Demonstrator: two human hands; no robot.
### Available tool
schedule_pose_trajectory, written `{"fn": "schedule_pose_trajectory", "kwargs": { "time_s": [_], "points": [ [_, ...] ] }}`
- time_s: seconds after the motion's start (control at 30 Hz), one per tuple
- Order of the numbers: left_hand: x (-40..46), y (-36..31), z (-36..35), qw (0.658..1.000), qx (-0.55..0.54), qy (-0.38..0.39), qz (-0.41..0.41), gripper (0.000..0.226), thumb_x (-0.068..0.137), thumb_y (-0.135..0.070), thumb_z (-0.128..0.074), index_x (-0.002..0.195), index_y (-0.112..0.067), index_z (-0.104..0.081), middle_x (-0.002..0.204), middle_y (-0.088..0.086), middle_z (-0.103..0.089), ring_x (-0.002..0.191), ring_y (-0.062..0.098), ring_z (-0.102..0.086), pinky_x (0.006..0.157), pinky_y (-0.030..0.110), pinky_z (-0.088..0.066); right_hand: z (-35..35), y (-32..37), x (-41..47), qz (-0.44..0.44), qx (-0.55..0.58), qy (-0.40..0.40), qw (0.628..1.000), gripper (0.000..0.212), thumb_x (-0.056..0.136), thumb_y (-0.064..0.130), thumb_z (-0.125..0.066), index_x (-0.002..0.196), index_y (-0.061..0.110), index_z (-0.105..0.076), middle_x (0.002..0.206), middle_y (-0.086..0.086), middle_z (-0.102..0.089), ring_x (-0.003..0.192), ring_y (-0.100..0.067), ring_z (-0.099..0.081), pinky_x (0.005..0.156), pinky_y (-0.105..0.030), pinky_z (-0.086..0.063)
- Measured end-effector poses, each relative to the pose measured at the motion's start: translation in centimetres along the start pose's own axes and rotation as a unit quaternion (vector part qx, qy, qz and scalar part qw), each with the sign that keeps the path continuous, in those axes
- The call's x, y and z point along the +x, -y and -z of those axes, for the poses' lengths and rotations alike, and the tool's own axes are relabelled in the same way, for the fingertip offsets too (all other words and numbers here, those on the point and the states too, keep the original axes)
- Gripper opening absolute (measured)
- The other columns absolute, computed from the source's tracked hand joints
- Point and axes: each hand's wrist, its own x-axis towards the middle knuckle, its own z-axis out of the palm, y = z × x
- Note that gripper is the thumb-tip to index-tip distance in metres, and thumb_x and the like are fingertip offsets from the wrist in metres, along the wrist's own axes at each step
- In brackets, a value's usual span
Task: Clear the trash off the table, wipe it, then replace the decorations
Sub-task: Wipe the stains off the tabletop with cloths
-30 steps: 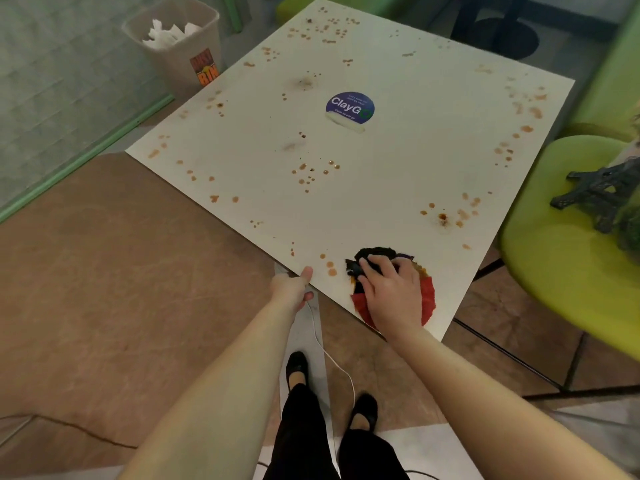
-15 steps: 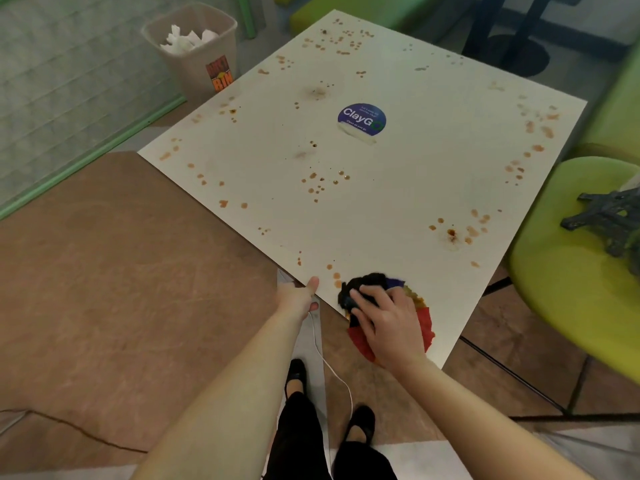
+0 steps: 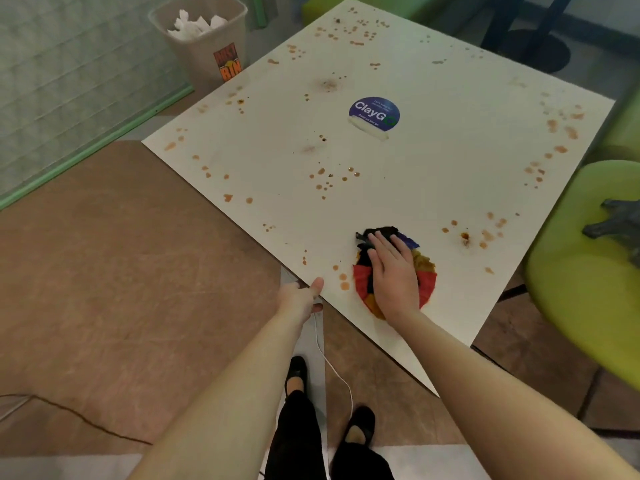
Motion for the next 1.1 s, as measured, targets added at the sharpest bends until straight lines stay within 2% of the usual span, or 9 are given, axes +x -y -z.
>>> {"fn": "schedule_pose_trajectory", "kwargs": {
  "time_s": [0.13, 0.27, 0.37, 0.57, 0.73, 0.83, 0.9, 0.97, 1.1],
  "points": [
    [-0.2, 0.0, 0.0, 0.999, -0.039, 0.007, 0.03, 0.028, 0.095, -0.025, -0.064, 0.116, -0.01, -0.057, 0.112, 0.004, -0.064, 0.087, 0.021, -0.064, 0.076, 0.029, -0.045, -1.5, 0.3, -0.9, 0.121, -0.068, 0.052, 0.989, 0.037, 0.104, 0.024, -0.044, 0.14, 0.025, -0.054, 0.151, 0.003, -0.044, 0.146, -0.021, -0.026, 0.121, -0.036, -0.014],
    [0.2, 0.1, 0.2, 0.996, -0.071, 0.016, 0.046, 0.019, 0.093, -0.023, -0.067, 0.104, -0.016, -0.053, 0.104, 0.001, -0.063, 0.087, 0.02, -0.065, 0.084, 0.03, -0.043, 0.1, -2.5, -2.8, 0.195, -0.102, 0.094, 0.971, 0.037, 0.102, 0.017, -0.047, 0.138, 0.021, -0.056, 0.15, 0.004, -0.046, 0.145, -0.016, -0.03, 0.121, -0.043, -0.022],
    [0.1, 0.1, 0.1, 0.996, -0.081, 0.02, 0.035, 0.021, 0.093, -0.023, -0.067, 0.104, -0.017, -0.051, 0.099, -0.001, -0.062, 0.079, 0.017, -0.066, 0.08, 0.029, -0.046, 0.6, -2.7, -0.6, 0.166, -0.117, 0.072, 0.976, 0.038, 0.103, 0.014, -0.044, 0.139, 0.019, -0.055, 0.149, 0.003, -0.046, 0.145, -0.015, -0.03, 0.122, -0.039, -0.018],
    [-0.2, 0.1, 0.2, 0.996, -0.083, 0.023, 0.02, 0.031, 0.093, -0.024, -0.066, 0.12, -0.014, -0.052, 0.103, 0.002, -0.06, 0.093, 0.022, -0.064, 0.091, 0.033, -0.045, -1.2, 0.2, -0.8, 0.069, -0.04, 0.051, 0.996, 0.036, 0.105, 0.016, -0.04, 0.137, 0.016, -0.056, 0.148, 0.003, -0.047, 0.147, -0.013, -0.025, 0.123, -0.03, -0.006],
    [-0.3, 0.1, 0.1, 0.996, -0.079, 0.025, 0.024, 0.045, 0.093, -0.025, -0.067, 0.133, -0.009, -0.051, 0.104, 0.002, -0.06, 0.09, 0.021, -0.064, 0.086, 0.032, -0.047, 0.8, -2.5, -1.4, 0.177, -0.095, 0.093, 0.975, 0.036, 0.103, 0.012, -0.045, 0.135, 0.018, -0.059, 0.145, 0.005, -0.051, 0.143, -0.012, -0.033, 0.122, -0.031, -0.014],
    [0.4, 0.5, 0.3, 0.996, -0.08, 0.026, 0.024, 0.033, 0.091, -0.026, -0.069, 0.119, -0.013, -0.057, 0.09, -0.004, -0.065, 0.076, 0.016, -0.064, 0.069, 0.026, -0.047, 0.1, -1.2, 0.7, 0.091, -0.049, 0.035, 0.994, 0.034, 0.104, 0.015, -0.043, 0.133, 0.017, -0.06, 0.144, 0.004, -0.052, 0.143, -0.011, -0.032, 0.122, -0.029, -0.011],
    [0.8, 0.9, 0.6, 0.997, -0.076, 0.025, 0.023, 0.019, 0.09, -0.026, -0.07, 0.1, -0.016, -0.058, 0.085, -0.005, -0.065, 0.073, 0.014, -0.063, 0.067, 0.023, -0.048, -1.1, 0.4, 0.8, 0.024, 0.001, 0.012, 1.0, 0.034, 0.104, 0.017, -0.042, 0.132, 0.018, -0.061, 0.144, 0.005, -0.052, 0.143, -0.008, -0.03, 0.123, -0.03, -0.009],
    [0.8, 0.9, 0.8, 0.997, -0.074, 0.028, 0.021, 0.016, 0.09, -0.025, -0.071, 0.089, -0.019, -0.056, 0.085, -0.003, -0.065, 0.074, 0.015, -0.063, 0.067, 0.023, -0.049, -1.9, 1.2, -0.2, 0.043, 0.007, 0.032, 0.999, 0.034, 0.104, 0.018, -0.042, 0.132, 0.02, -0.061, 0.143, 0.005, -0.053, 0.143, -0.008, -0.031, 0.123, -0.033, -0.012],
    [1.4, 1.0, 1.2, 0.998, -0.049, 0.019, -0.016, 0.033, 0.1, -0.038, -0.052, 0.111, -0.008, -0.062, 0.091, 0.002, -0.067, 0.075, 0.015, -0.064, 0.067, 0.025, -0.053, -1.5, 0.5, -3.7, 0.136, -0.033, 0.093, 0.986, 0.035, 0.104, 0.023, -0.045, 0.136, 0.025, -0.058, 0.147, 0.008, -0.048, 0.144, -0.009, -0.029, 0.123, -0.037, -0.015]
  ]
}}
